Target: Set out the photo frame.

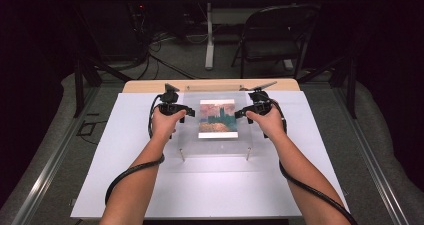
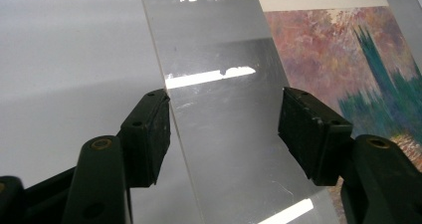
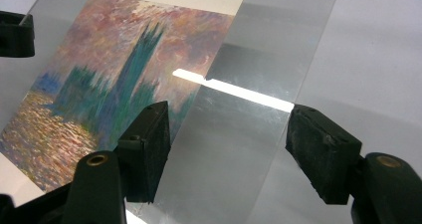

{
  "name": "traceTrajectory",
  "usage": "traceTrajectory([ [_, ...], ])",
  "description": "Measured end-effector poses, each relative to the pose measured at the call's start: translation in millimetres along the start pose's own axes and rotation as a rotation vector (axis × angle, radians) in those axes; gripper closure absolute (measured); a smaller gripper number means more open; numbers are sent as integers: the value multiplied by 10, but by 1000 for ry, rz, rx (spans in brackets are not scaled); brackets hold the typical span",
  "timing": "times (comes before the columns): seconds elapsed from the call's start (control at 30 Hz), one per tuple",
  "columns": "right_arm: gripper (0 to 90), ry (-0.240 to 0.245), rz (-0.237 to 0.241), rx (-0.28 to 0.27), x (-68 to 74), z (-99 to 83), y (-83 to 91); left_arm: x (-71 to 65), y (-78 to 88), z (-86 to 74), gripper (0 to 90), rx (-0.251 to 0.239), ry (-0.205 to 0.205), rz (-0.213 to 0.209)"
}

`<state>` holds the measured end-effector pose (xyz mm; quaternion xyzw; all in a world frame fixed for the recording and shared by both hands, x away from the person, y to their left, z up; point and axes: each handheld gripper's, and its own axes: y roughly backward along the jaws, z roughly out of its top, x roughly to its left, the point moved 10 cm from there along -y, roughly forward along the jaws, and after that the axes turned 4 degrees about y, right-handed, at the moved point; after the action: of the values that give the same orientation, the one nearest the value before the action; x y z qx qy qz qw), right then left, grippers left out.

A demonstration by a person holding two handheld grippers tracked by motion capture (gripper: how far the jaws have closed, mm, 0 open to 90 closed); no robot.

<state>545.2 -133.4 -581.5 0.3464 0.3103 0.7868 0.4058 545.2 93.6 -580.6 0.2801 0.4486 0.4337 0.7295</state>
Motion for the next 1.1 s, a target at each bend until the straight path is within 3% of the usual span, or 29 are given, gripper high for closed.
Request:
traceTrajectory([
  [0.37, 384, 91, -43, -51, 135, 33, 275, -120, 321, -18, 446, -43, -75, 14],
  [0.6, 408, 166, -84, -88, 259, 7, 491, -180, 544, -67, 530, -88, -96, 10],
  [1.1, 506, 242, -142, -115, 414, -64, 803, -297, 867, -202, 607, -111, -189, 37],
])
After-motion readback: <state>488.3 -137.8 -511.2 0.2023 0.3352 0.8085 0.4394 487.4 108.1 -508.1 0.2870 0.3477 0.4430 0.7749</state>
